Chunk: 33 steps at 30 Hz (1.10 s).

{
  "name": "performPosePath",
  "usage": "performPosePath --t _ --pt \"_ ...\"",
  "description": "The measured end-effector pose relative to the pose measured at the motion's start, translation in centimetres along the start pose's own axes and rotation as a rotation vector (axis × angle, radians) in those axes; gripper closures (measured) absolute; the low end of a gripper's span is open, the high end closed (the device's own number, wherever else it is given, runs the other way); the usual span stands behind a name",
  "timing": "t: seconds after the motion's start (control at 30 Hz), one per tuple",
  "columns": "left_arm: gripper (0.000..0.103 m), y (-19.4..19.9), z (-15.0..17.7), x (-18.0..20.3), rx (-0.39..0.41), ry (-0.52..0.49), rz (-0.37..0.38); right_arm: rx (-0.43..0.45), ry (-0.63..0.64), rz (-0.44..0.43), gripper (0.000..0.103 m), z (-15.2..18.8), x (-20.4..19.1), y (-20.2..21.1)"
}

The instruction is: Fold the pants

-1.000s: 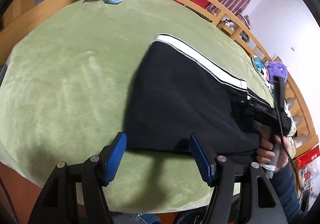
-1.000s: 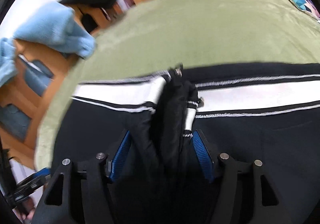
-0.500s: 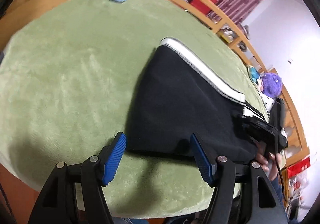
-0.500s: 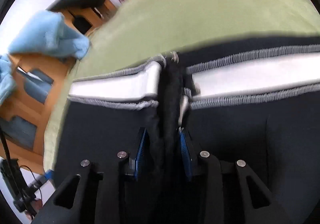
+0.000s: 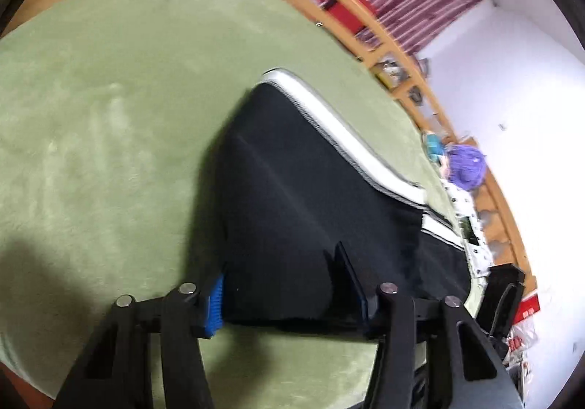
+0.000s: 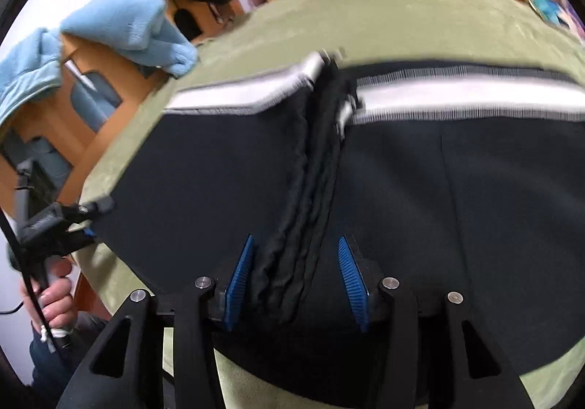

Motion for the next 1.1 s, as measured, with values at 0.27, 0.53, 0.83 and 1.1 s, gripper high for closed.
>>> performPosePath --t 0.27,0.53,0.83,1.1 --pt "0.058 -2.4 0.2 -2.0 -0.027 0.194 -0.034 0.025 -0.083 -0.020 0.056 1.0 0.1 1.8" --pt "0.084 0.5 -0.8 2.8 0.060 0.059 -0.076 0.095 -0.013 0.266 0.056 0.8 0.1 8.7" --pt "0.085 4.5 -2.6 14.3 0.147 -0.201 -0.246 0.186 -0.037 0.382 0.048 1.1 4.9 18.0" --pt "0.085 4.3 -1.1 29.1 0.201 -0.460 -0.307 0.197 -0.082 0.393 0.047 -0.2 12.4 20.9"
Point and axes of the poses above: each gripper's, at about its wrist camera, not at the fingertips, and y roughly against the way its jaws point, x to its right, z to its underside, the point moved 1 cm from there along -y, roughly the way its jaws point, and after that the axes turned 1 degree about -z, right-handed, at the moved point
